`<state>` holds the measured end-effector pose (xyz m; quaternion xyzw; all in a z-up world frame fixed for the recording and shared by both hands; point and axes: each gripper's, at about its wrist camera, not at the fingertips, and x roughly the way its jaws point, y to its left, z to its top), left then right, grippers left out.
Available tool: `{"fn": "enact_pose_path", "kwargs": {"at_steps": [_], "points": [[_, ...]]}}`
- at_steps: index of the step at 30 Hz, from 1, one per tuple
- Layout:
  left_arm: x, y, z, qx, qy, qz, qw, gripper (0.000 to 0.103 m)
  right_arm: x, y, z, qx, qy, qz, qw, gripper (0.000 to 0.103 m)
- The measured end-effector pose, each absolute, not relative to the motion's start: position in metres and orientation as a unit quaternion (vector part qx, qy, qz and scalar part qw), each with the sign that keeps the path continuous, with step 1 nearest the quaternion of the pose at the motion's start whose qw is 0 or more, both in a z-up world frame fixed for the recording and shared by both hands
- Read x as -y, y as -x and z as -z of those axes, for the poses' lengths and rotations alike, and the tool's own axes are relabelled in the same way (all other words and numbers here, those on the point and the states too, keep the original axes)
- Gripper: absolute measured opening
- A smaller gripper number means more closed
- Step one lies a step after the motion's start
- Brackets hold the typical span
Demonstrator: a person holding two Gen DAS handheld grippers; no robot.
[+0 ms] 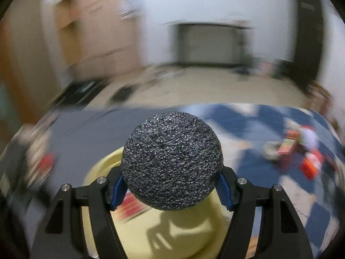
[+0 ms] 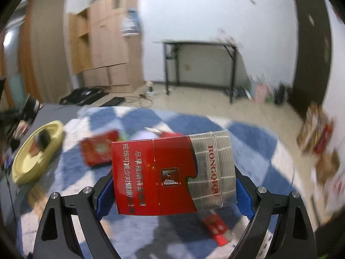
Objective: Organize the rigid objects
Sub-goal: 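Place the grey foam ball and the Hongqi box into the yellow tray, open both grippers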
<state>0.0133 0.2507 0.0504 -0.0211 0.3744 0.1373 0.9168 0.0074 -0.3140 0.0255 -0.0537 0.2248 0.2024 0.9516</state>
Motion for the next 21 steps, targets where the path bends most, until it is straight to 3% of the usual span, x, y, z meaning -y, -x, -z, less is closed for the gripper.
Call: {"fn": "enact_pose_path", "kwargs": {"at_steps": [4, 8, 14, 21], "points": [[-0.313, 0.02, -0.053, -0.357, 0.088, -0.204, 0.907, 0.069, 0.233, 0.047, -0.064, -0.175, 0.112, -0.297, 0.932, 0.091], [-0.334, -0.007, -0.012, -0.416, 0.1, -0.215, 0.878, 0.069, 0.131, 0.065, -0.069, -0.184, 0.174, -0.413, 0.875, 0.091], [-0.337, -0.024, 0.017, -0.442, 0.127, -0.193, 0.867, 0.069, -0.013, 0.07, -0.027, -0.25, 0.265, -0.54, 0.759, 0.09], [-0.329, -0.047, 0.042, -0.48, 0.119, -0.19, 0.848, 0.069, -0.088, 0.055, 0.02, -0.318, 0.308, -0.54, 0.716, 0.09]]}}
